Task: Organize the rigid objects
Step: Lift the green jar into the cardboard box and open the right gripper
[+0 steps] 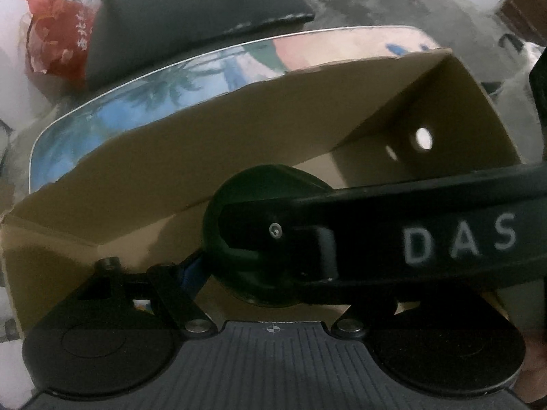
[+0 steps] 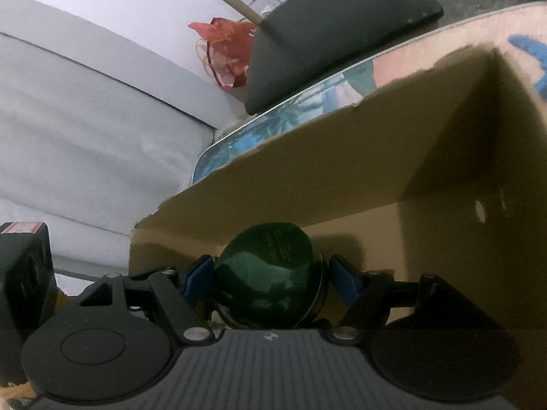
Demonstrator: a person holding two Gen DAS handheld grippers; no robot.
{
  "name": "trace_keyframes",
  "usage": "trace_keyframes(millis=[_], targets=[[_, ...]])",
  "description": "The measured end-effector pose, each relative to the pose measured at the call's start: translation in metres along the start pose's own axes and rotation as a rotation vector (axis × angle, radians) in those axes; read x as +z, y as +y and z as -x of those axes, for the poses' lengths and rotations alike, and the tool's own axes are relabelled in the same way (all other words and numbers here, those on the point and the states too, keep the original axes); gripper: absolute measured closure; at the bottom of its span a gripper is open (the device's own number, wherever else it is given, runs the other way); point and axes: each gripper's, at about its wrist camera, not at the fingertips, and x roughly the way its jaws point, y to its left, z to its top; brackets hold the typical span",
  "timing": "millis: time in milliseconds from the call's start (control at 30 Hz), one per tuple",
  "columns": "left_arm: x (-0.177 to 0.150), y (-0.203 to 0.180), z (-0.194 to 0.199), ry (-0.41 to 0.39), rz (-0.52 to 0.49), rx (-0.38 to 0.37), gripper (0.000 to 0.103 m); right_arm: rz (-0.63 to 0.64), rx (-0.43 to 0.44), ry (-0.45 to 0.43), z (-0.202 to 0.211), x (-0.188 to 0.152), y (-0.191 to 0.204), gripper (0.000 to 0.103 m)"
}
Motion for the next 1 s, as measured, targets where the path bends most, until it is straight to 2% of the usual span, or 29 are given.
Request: trace_keyframes(millis=[200,367,567,700,800,1000], targets=[[0.017,0.01,-0.011,0.025,0.006,0.016,0.024,0.013,-0.037,0.013,-0.011,-0.004,-0.003,0.026],[0.021,0.011,-0.009,-0.007,-0.018,0.049,0.021,0.044,-0.054,0.004,-0.011,-0.01,0.002,0.026],[0.018,0.02,0.005,-0.04,0.003,0.047,0.015,0.042,-0.061,-0.024,-0.006,-0.004,0.007,0.027],[0.014,0.024,0.028,-0.087,0.019,0.046,0.015,0.039,-0.063,-0.072,0.016,-0.008,0.015,0.027],[0.003,0.026,0.057,-0.146,0.024,0.034,0.015,0.043,-0.032,-0.135,0.047,-0.019,0.021,0.027],[-0.042,0.027,0.139,-0.316,0.018,-0.012,0.012,0.101,0.031,-0.31,0.134,-0.071,0.035,0.027]])
